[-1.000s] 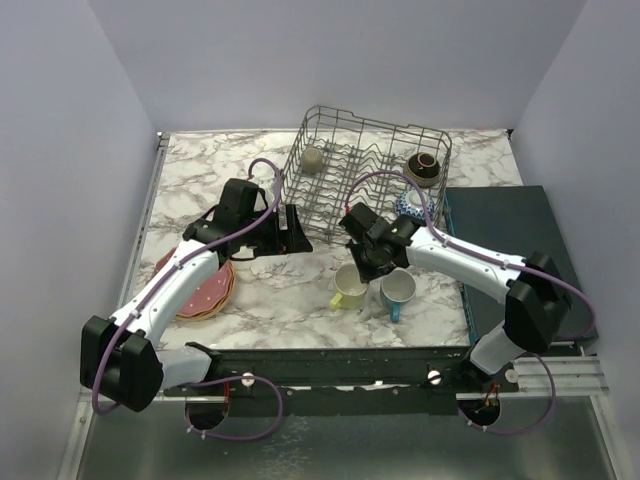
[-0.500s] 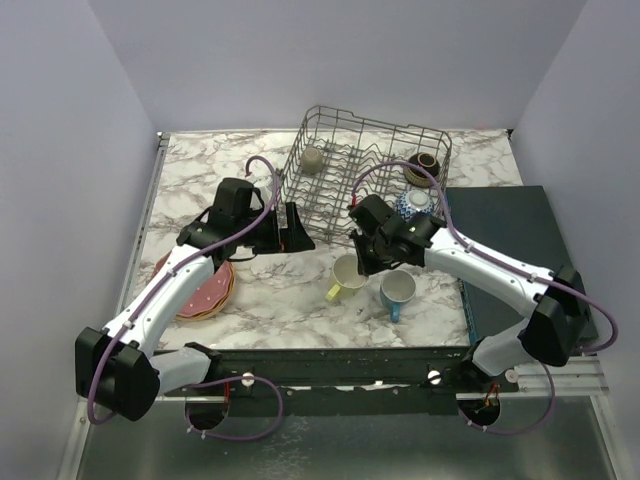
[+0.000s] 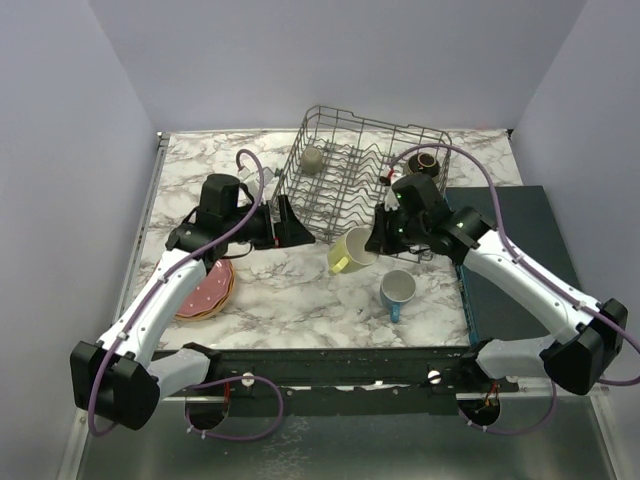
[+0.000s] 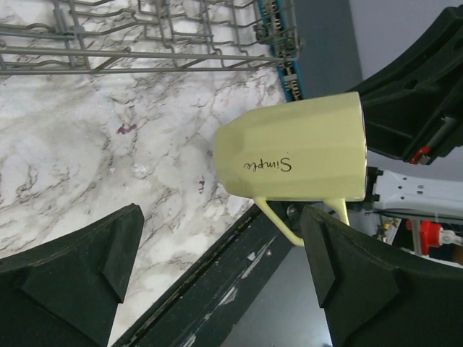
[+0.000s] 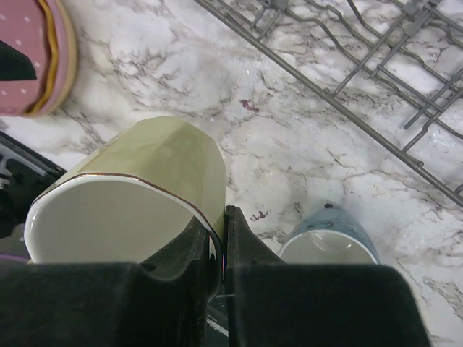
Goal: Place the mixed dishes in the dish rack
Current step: Pick up the cup at the center of the board.
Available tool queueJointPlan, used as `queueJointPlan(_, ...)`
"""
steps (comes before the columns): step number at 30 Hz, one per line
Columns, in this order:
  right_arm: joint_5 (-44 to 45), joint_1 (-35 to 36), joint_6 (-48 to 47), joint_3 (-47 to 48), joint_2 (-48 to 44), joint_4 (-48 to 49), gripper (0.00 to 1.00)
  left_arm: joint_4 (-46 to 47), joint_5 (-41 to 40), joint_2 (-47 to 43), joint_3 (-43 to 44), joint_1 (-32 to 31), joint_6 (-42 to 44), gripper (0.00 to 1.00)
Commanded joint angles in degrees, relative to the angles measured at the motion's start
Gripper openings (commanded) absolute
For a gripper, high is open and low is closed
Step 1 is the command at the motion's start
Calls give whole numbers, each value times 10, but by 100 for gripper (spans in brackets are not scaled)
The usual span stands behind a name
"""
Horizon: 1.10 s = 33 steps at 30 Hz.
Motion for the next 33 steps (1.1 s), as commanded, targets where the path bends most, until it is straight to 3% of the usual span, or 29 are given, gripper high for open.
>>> queueJointPlan(1,-82,-33,26,-6,-46,76,1,49,80,-21,-11,25,-32,99)
queueJointPlan(21,-221,-69,43,-38,-121,261,1,192,242,-47,-29,56,-231,99)
queueJointPlan(28,-253,-69,52,-57,-147,334,1,364,279,-63,-63,57,-382,99)
queueJointPlan(33,-275,-69,56,-62,-154,370,1,396,283,-66,-75,56,-413,99)
